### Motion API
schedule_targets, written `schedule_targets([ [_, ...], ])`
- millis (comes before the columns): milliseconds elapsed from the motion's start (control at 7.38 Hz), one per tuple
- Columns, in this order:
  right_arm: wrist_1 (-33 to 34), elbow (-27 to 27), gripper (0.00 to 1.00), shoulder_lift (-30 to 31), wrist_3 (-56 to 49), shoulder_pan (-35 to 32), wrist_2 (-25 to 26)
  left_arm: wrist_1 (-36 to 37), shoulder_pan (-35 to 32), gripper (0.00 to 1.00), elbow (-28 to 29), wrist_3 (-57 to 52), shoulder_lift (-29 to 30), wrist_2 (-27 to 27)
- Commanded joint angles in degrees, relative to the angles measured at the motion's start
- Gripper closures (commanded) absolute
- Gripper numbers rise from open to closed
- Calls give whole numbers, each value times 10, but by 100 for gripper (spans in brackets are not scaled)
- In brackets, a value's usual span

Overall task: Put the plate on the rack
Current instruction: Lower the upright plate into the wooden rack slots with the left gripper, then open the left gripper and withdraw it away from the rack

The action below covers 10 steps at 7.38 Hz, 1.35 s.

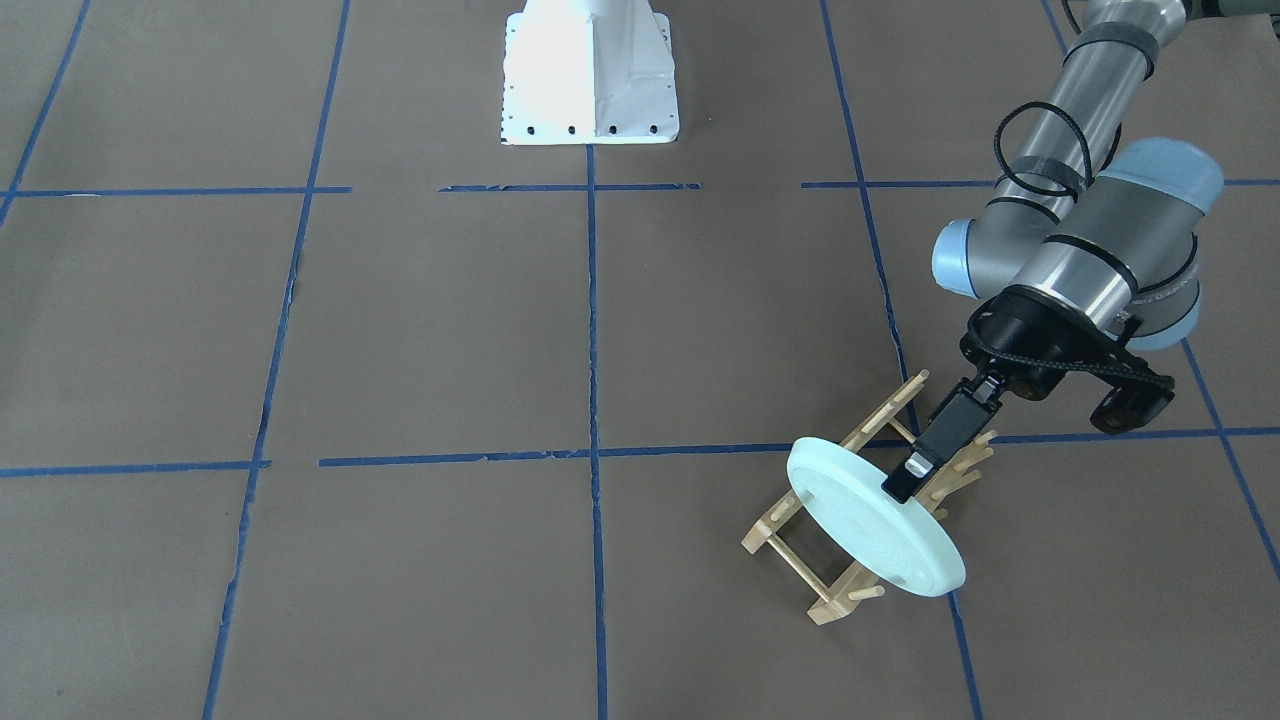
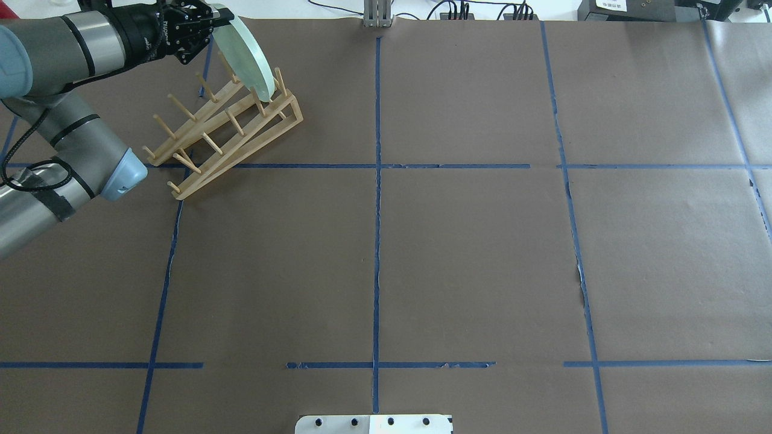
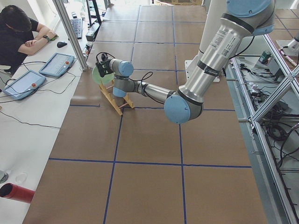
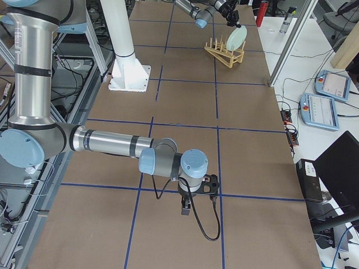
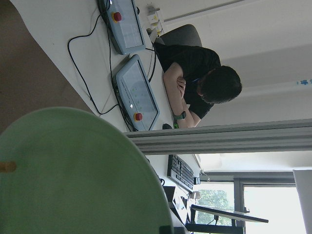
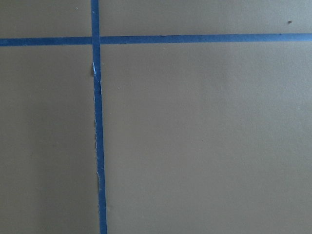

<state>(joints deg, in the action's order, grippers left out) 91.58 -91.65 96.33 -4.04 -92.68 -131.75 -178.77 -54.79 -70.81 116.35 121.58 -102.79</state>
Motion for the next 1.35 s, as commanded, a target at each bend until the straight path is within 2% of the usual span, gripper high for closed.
schedule_targets([
  [0, 0, 0, 0, 0, 0, 0, 0, 15, 9, 61, 2, -3, -6, 0],
  [135, 0, 1, 0, 0, 0, 0, 0, 29, 10, 17, 1, -3, -6, 0],
  [271, 0, 1, 0, 0, 0, 0, 0, 32, 10, 0, -2, -4, -6, 0],
  [406, 0, 0, 0, 0, 0, 0, 0, 33, 9, 0, -8, -6, -6, -1],
  [542, 0, 1, 0, 0, 0, 0, 0, 66, 6, 0, -20, -23, -6, -10],
  [677, 0, 0, 0, 0, 0, 0, 0, 134, 3, 0, -46, -60, -12, -59],
  [812, 0, 0, 0, 0, 0, 0, 0, 229, -6, 0, -82, -106, -29, -126],
  [948, 0, 0, 0, 0, 0, 0, 0, 323, -15, 0, -119, -158, -48, -157],
  [1219, 0, 1, 0, 0, 0, 0, 0, 559, -24, 0, -218, -329, -99, -184],
])
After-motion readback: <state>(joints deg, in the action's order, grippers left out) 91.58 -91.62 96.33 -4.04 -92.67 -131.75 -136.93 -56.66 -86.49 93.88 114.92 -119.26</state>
